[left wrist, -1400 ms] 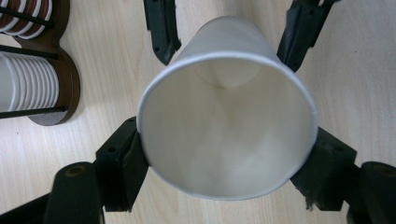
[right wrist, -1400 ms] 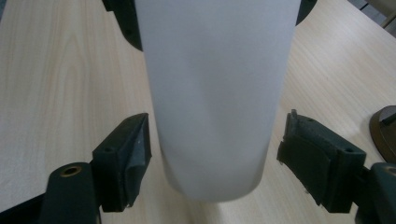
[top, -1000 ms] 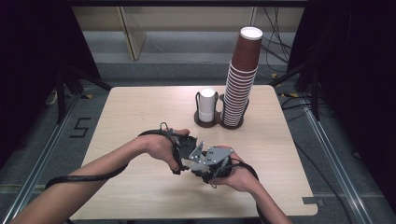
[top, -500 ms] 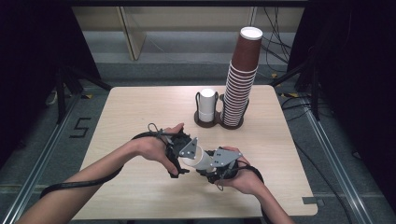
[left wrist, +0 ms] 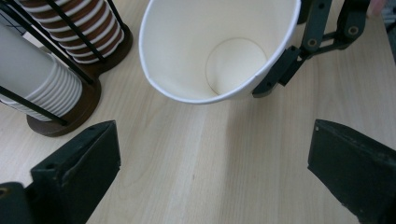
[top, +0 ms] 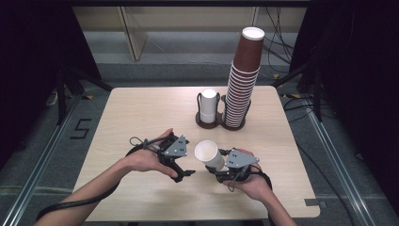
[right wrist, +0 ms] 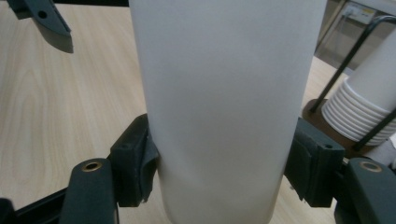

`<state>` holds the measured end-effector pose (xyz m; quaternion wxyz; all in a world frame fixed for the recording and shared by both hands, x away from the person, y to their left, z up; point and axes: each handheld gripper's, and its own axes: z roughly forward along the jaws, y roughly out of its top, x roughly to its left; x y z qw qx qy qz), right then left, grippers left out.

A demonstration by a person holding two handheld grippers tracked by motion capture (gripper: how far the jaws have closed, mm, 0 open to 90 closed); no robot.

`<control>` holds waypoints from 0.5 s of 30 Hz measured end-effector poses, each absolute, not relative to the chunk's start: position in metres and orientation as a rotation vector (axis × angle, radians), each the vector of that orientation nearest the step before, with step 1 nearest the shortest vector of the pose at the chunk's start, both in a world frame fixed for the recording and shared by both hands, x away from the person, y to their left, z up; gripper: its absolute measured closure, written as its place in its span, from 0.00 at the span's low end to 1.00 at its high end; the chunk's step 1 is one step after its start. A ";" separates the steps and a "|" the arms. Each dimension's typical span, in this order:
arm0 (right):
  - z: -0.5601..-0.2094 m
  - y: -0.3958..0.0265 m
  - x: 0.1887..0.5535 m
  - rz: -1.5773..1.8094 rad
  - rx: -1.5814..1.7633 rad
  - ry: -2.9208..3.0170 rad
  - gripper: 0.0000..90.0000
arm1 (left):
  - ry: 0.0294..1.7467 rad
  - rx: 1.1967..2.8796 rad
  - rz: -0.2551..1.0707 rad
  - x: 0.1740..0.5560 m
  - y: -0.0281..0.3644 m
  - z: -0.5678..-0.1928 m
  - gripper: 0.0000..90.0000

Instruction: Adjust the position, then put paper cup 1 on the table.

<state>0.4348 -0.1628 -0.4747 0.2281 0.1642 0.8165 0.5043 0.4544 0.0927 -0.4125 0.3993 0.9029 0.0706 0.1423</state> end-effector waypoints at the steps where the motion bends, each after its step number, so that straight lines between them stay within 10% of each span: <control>1: -0.474 -0.164 0.435 1.389 0.456 2.250 0.38 | 0.203 2.249 0.352 0.454 0.093 -0.411 0.02; 15: -0.473 -0.170 0.433 1.448 0.558 2.145 0.38 | 0.303 2.114 0.318 0.446 0.087 -0.411 0.01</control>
